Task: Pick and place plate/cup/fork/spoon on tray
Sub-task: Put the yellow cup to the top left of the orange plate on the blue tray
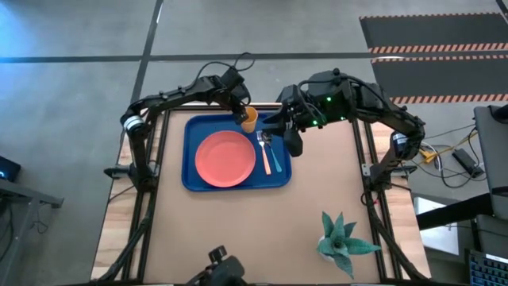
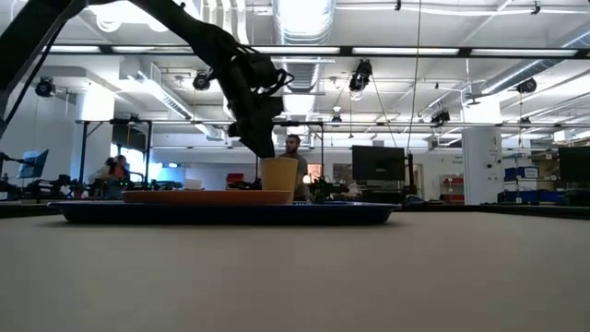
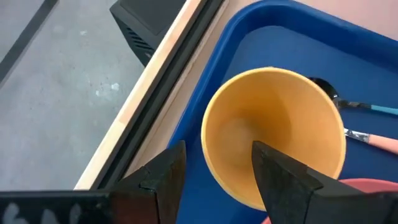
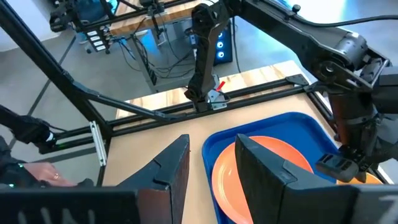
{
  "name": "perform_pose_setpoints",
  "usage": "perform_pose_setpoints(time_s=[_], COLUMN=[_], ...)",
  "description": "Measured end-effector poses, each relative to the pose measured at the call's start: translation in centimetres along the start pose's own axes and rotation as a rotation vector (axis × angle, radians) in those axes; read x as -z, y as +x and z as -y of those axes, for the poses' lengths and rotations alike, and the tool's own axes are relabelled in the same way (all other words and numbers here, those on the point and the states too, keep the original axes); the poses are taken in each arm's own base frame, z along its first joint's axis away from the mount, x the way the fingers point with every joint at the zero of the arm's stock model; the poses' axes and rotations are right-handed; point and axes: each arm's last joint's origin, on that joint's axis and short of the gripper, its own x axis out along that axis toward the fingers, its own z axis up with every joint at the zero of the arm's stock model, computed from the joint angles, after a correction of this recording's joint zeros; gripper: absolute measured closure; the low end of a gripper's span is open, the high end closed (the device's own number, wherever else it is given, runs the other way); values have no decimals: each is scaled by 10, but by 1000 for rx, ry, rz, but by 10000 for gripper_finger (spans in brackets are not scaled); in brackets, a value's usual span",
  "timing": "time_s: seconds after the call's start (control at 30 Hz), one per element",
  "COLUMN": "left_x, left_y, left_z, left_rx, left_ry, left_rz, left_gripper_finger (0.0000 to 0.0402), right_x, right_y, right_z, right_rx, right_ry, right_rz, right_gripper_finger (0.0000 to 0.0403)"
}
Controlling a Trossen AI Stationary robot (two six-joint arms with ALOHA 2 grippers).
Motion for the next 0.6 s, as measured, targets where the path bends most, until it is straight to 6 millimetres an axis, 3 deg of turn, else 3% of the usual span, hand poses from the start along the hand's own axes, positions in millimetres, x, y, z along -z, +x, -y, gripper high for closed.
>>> perform_pose_setpoints(time_s=[0.4, 0.5, 0.6], left_x=[5, 5, 5], left_y=[26, 28, 28], left_z=[-1, -2, -1], left_rx=[10, 10, 12], left_ry=[-7, -7, -6], left_rz=[-49, -43, -44], left_gripper_finger=[240, 276, 353], right_x=[-1, -1, -1], right_y=[0, 0, 0], right_z=[0, 0, 0], right_rx=[-1, -1, 0], right_ry=[0, 0, 0], right_rz=[8, 8, 8], right_gripper_finger=[284, 284, 284])
